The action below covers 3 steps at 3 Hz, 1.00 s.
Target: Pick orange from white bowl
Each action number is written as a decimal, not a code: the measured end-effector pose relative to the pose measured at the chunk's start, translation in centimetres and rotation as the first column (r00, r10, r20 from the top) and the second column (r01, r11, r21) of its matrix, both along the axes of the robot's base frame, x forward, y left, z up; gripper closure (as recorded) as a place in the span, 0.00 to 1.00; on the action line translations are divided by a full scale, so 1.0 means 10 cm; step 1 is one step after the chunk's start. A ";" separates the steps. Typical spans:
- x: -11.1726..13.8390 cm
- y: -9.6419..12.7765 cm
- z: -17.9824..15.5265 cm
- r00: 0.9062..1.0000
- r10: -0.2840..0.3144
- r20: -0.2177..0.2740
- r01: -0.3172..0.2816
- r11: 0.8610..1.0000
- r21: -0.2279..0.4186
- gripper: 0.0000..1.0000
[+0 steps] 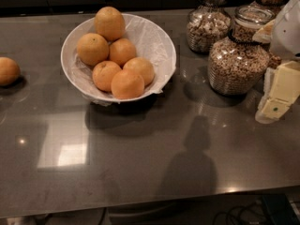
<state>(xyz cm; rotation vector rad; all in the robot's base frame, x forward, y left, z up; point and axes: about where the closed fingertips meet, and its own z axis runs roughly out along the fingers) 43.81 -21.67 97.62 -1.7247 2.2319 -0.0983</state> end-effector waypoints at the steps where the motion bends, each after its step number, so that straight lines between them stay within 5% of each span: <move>1: 0.00 0.00 0.00 1.000 0.000 0.000 0.000 1.000 0.000 0.00; 3: 0.30 0.55 -0.04 0.999 0.003 0.048 -0.013 0.981 0.194 0.00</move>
Offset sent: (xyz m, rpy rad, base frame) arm 0.0397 0.0567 -0.0290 0.2900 0.0007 -0.0670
